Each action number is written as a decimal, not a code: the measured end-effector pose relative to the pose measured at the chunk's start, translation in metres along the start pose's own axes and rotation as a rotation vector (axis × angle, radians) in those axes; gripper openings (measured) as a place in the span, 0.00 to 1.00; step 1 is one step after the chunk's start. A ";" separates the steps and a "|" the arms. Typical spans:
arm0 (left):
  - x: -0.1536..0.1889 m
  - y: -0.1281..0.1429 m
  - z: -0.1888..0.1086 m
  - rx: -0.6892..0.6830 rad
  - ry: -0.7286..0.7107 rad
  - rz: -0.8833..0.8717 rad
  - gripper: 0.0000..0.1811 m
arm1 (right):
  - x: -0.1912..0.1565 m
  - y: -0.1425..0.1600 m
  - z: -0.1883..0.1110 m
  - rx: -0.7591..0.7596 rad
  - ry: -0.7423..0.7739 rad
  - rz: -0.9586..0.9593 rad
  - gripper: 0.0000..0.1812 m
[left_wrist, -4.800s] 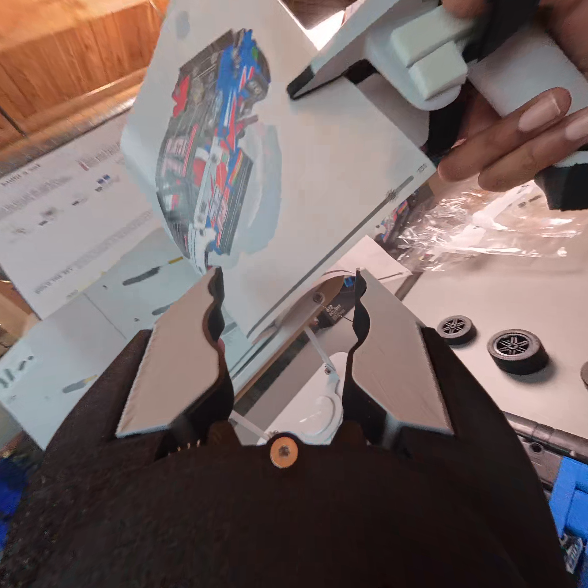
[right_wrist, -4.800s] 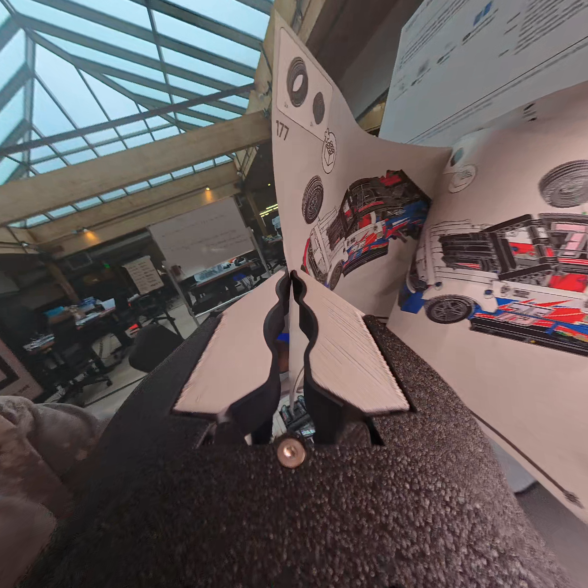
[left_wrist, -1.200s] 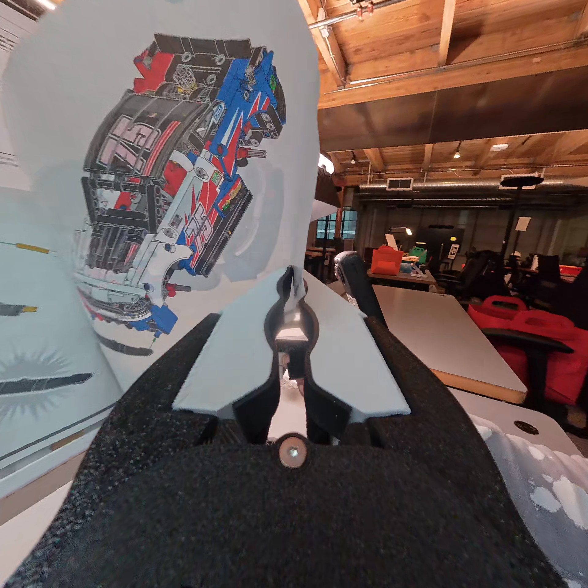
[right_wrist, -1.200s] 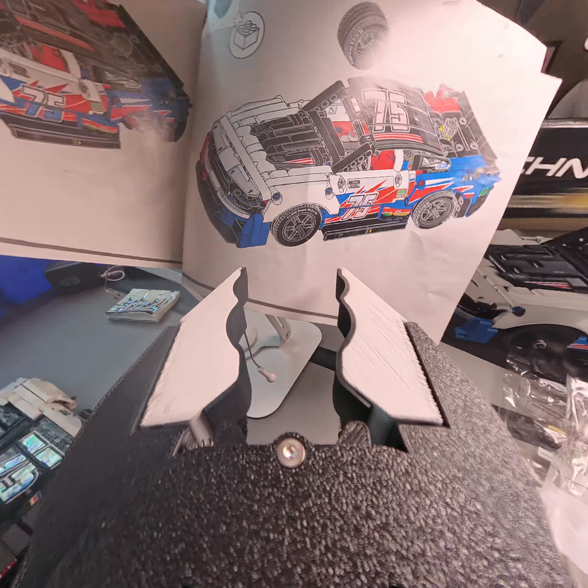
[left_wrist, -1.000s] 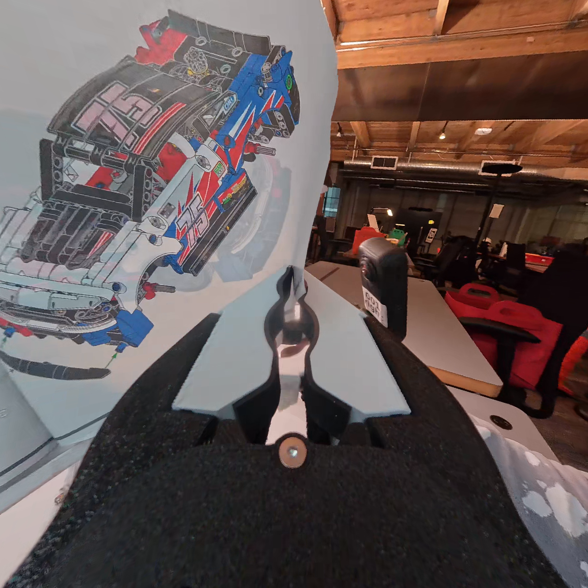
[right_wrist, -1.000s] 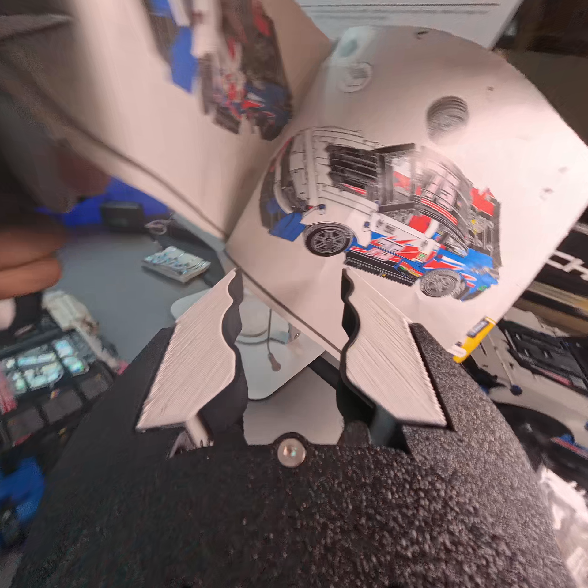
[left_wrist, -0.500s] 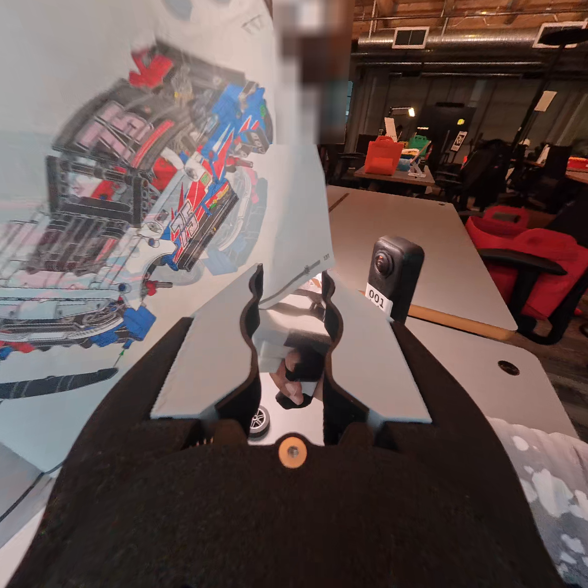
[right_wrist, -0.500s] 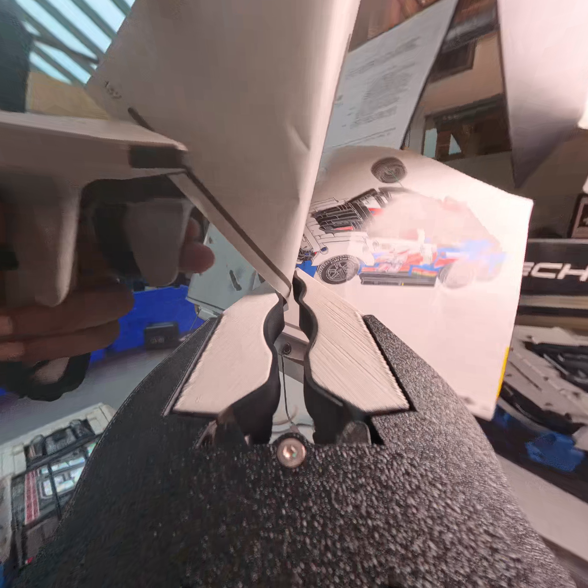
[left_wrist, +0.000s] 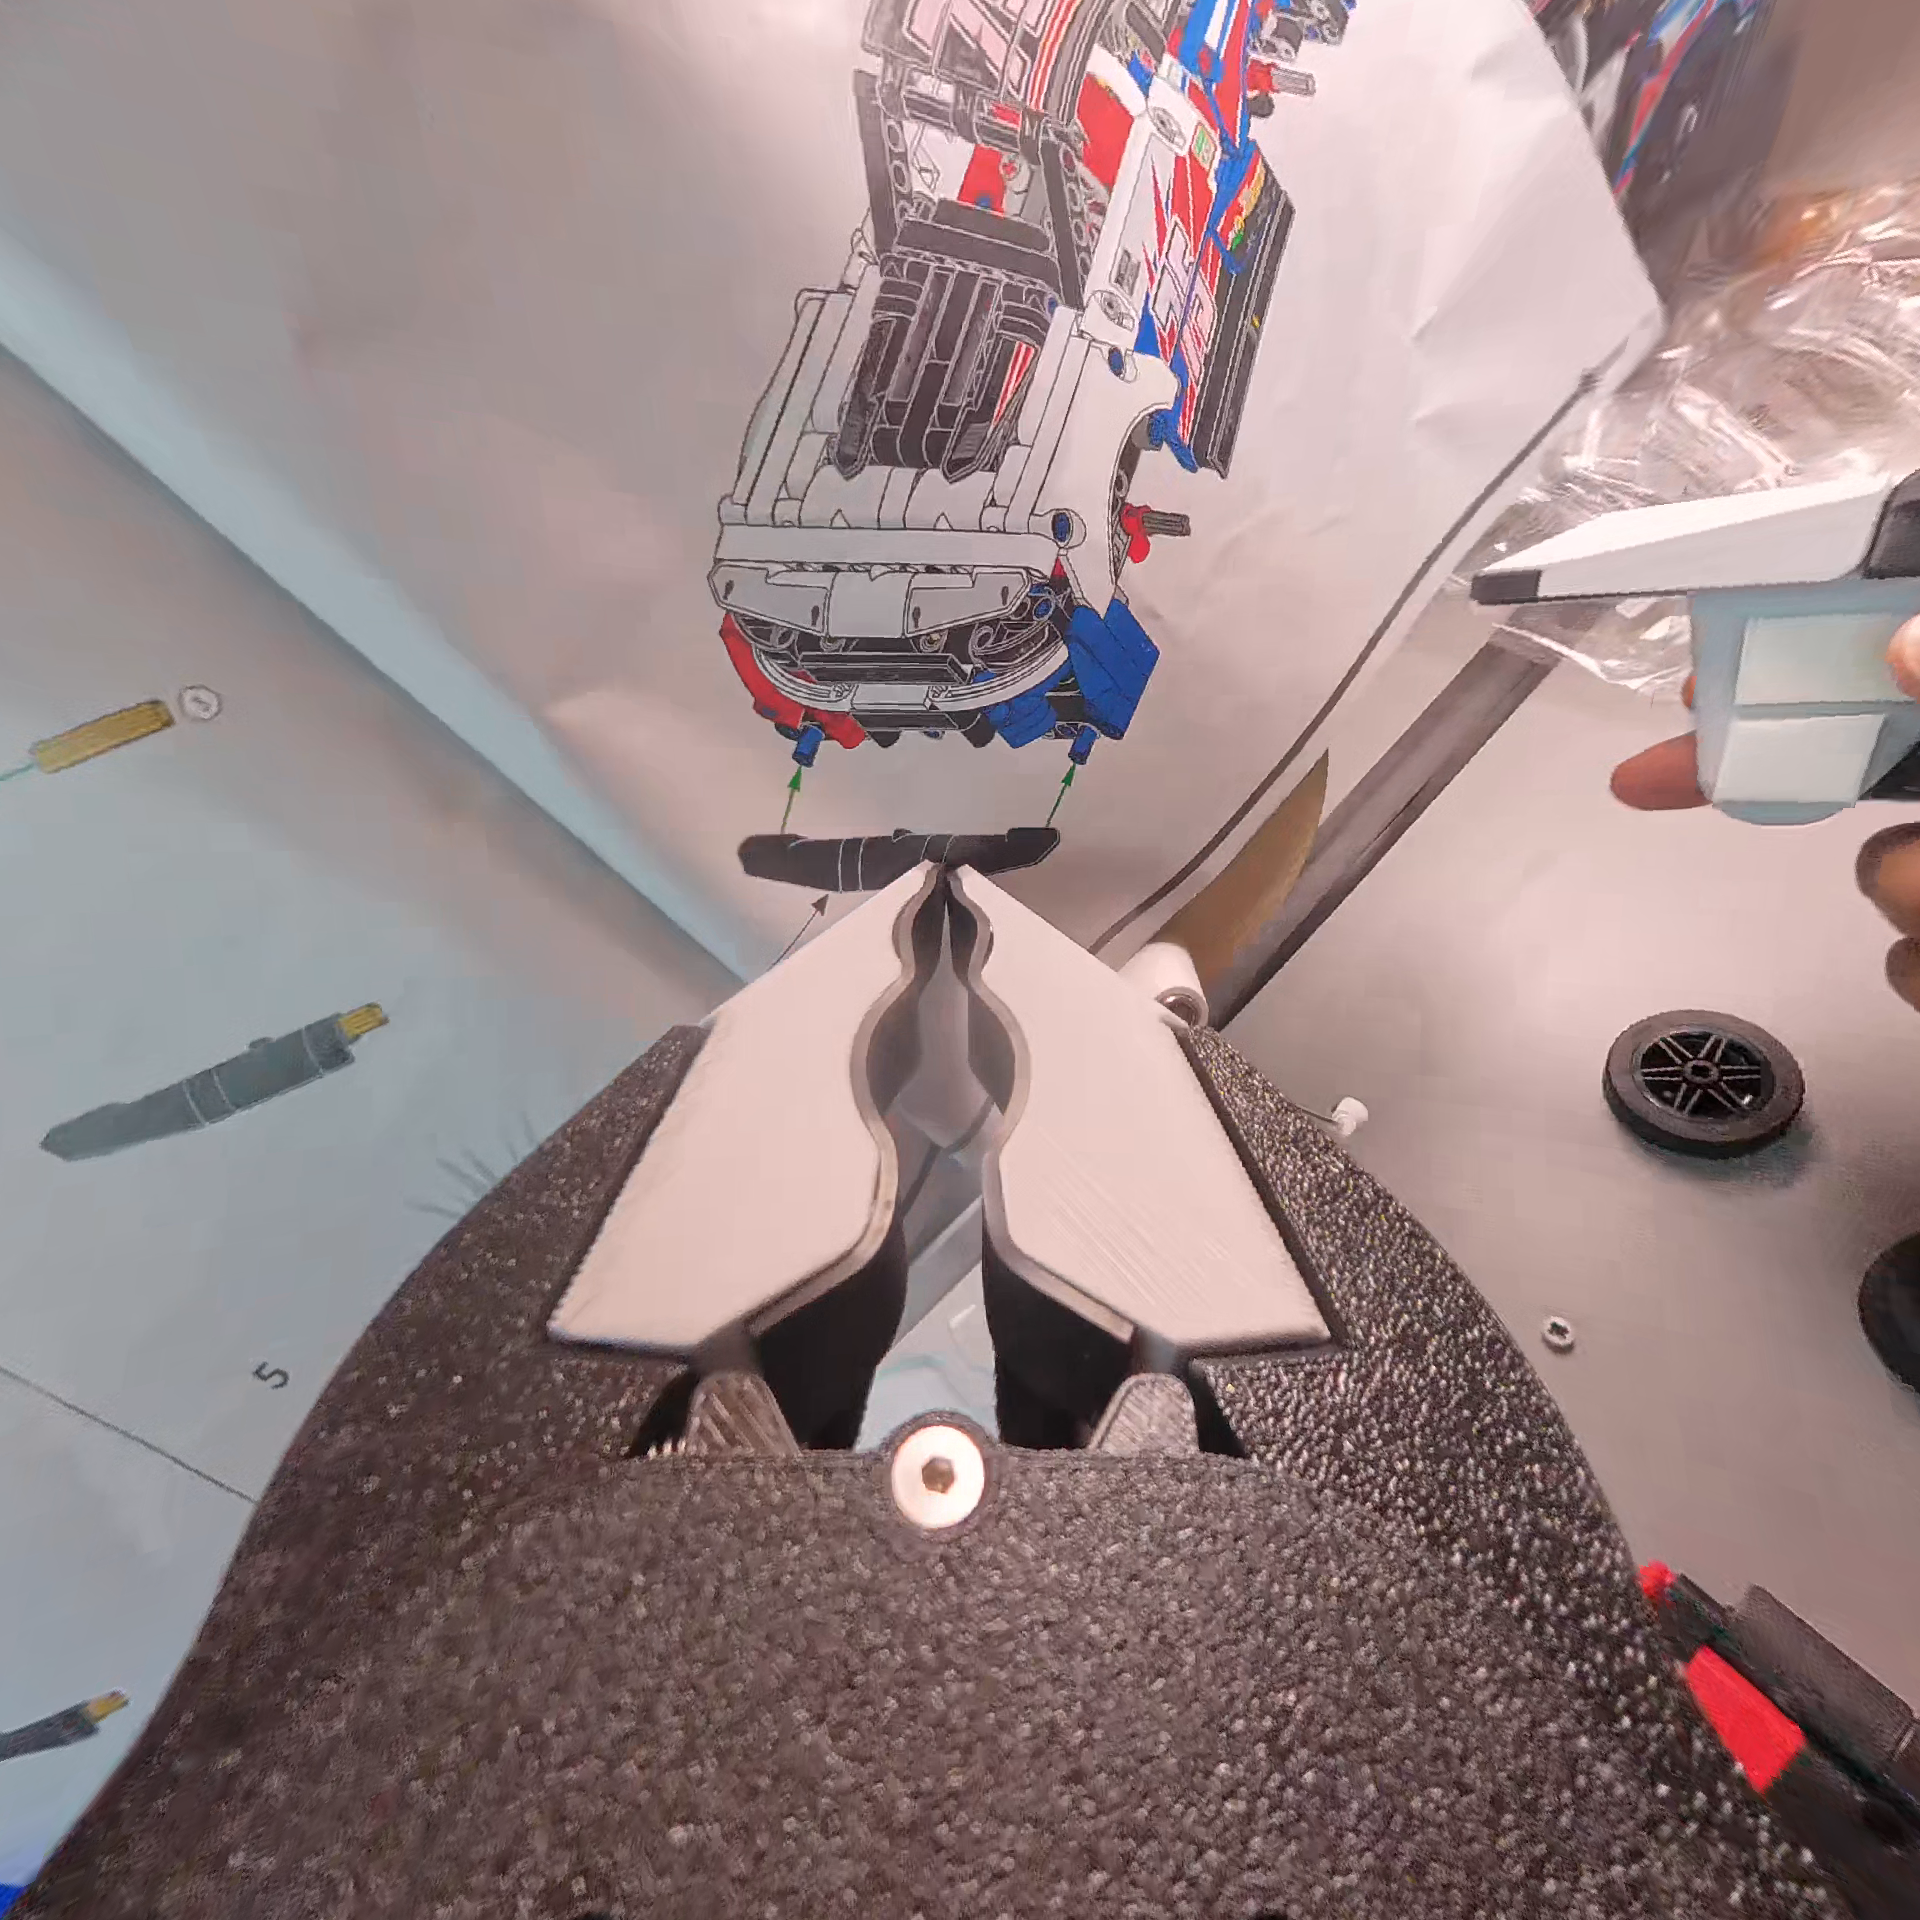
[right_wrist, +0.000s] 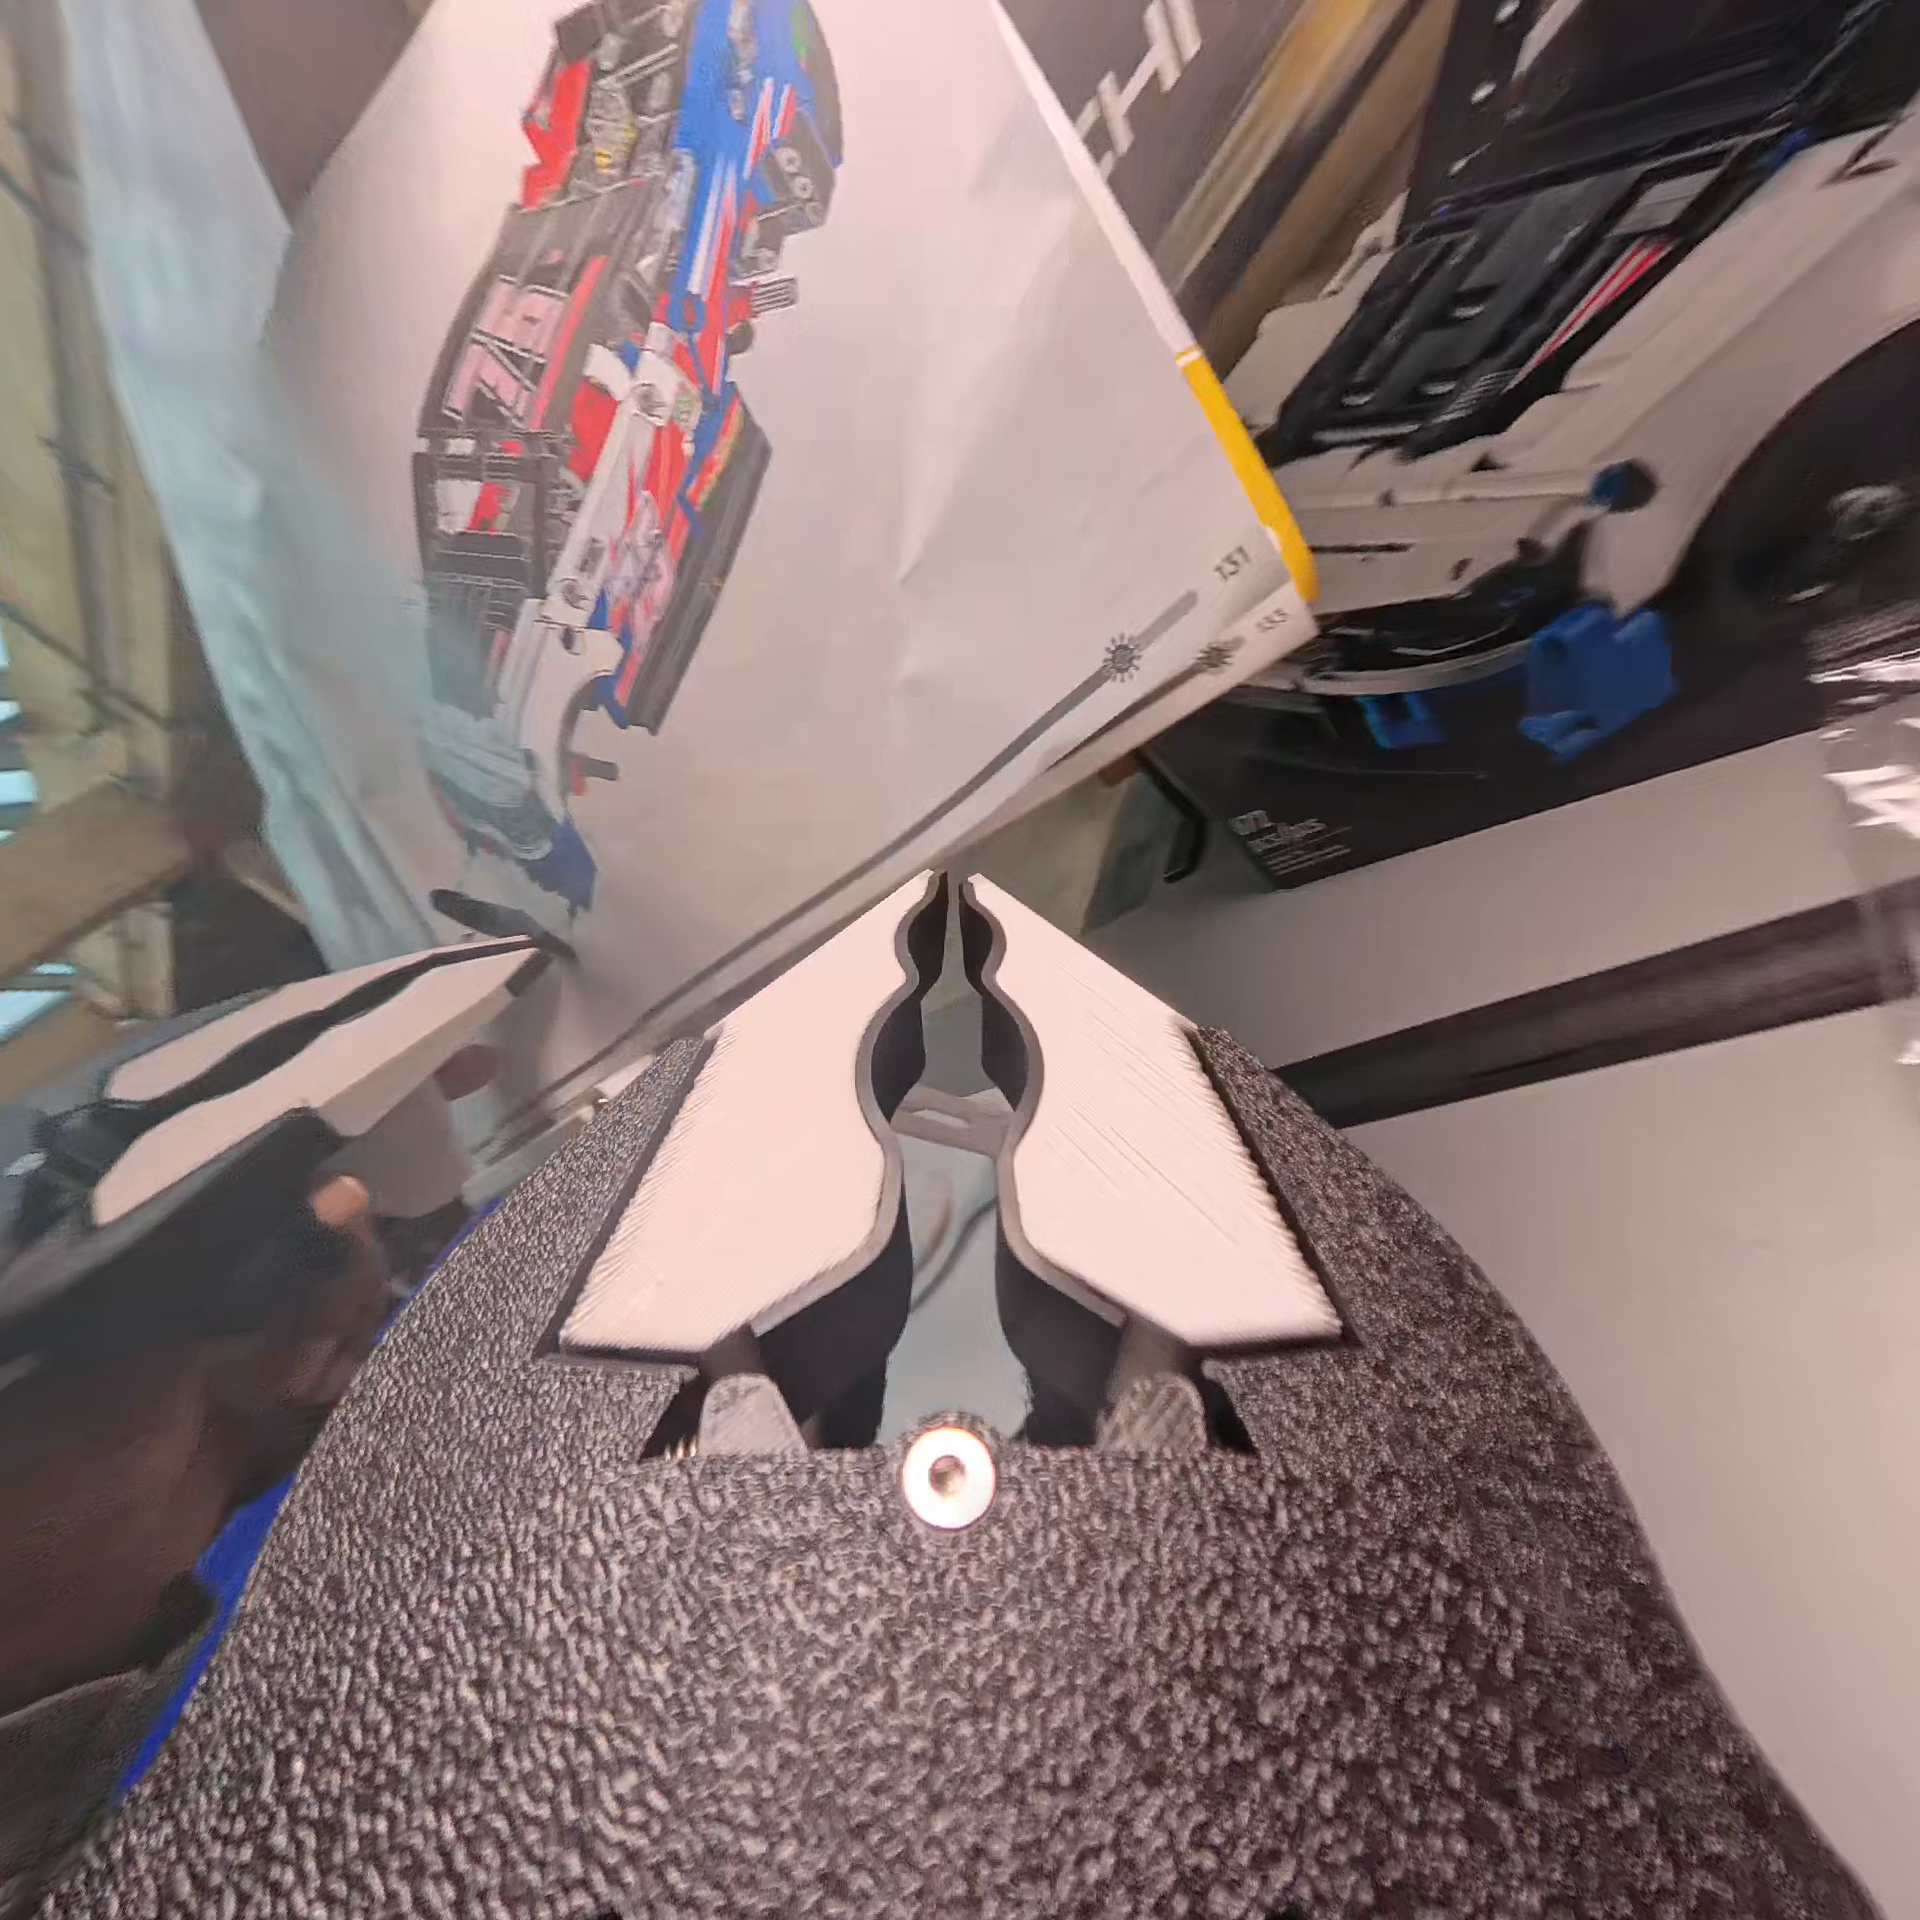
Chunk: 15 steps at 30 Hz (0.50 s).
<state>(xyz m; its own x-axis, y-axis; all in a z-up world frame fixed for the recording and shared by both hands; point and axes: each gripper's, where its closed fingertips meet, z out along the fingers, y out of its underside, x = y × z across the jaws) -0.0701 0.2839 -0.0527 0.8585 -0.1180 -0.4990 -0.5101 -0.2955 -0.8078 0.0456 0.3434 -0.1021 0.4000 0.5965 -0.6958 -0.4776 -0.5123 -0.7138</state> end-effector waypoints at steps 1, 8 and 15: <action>0.000 -0.001 0.001 -0.014 0.006 -0.002 0.00 | 0.007 -0.004 -0.003 0.007 0.047 -0.048 0.03; -0.001 0.000 0.004 -0.009 0.092 -0.082 0.00 | -0.052 0.034 -0.011 -0.209 -0.115 -1.040 0.06; 0.000 0.001 0.002 -0.010 0.122 -0.077 0.00 | -0.056 0.117 0.022 -0.378 -0.007 -1.266 0.16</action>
<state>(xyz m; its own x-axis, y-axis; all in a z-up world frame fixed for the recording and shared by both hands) -0.0706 0.2853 -0.0543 0.8952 -0.2088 -0.3938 -0.4429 -0.3173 -0.8386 -0.0501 0.2637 -0.1449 0.4007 0.7897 0.4645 0.4679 0.2595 -0.8448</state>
